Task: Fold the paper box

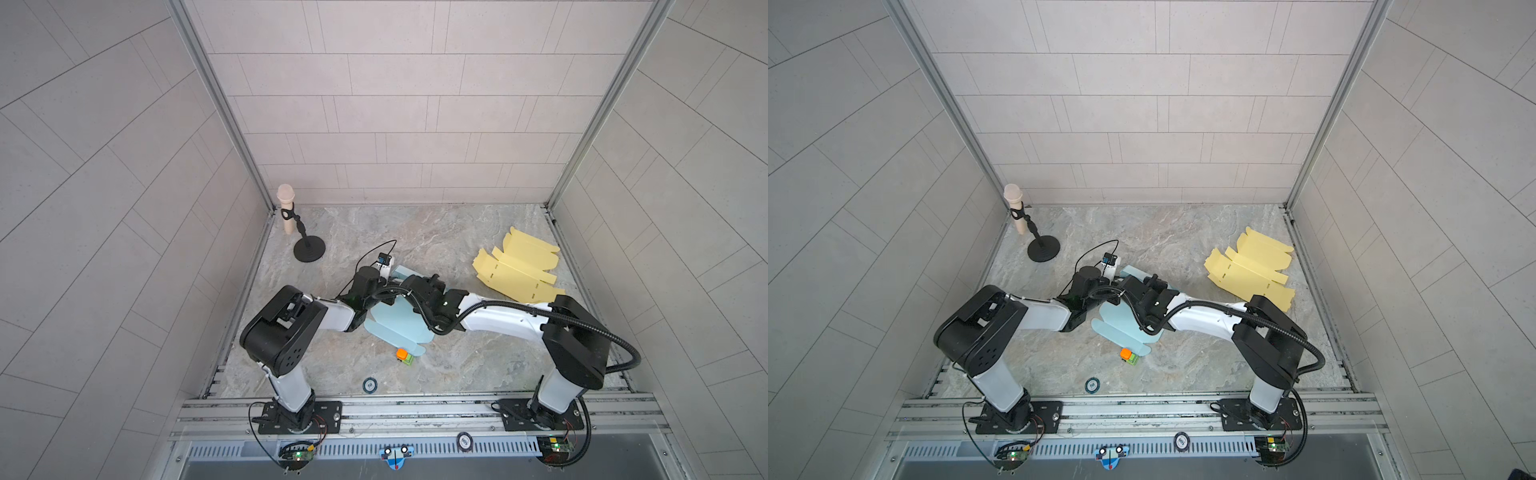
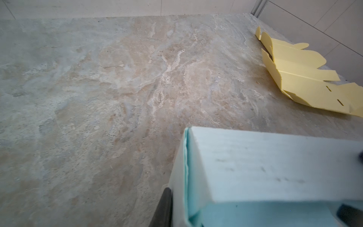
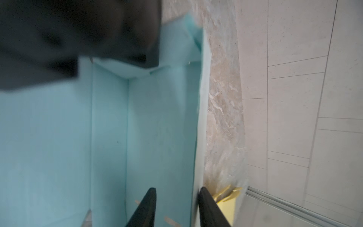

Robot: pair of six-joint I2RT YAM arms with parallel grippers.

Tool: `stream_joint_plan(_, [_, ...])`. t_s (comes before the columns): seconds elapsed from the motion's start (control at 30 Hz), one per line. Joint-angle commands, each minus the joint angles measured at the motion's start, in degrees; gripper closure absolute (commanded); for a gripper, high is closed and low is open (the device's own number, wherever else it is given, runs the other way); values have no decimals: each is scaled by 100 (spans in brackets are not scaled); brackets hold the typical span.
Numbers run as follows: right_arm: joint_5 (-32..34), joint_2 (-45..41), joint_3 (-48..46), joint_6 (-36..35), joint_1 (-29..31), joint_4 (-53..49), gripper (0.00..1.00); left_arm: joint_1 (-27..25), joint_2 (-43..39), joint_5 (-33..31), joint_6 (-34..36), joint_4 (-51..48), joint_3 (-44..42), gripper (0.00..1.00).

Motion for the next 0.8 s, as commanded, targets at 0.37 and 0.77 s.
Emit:
stream_joint_plan(0.37, [-1909, -1994, -452, 2569, -2, -265, 39, -110, -174, 328, 57, 366, -80, 87])
stream_joint_plan(0.77, [-4935, -448, 695, 4814, -2091, 11, 45, -220, -180, 281, 234, 9, 352, 86])
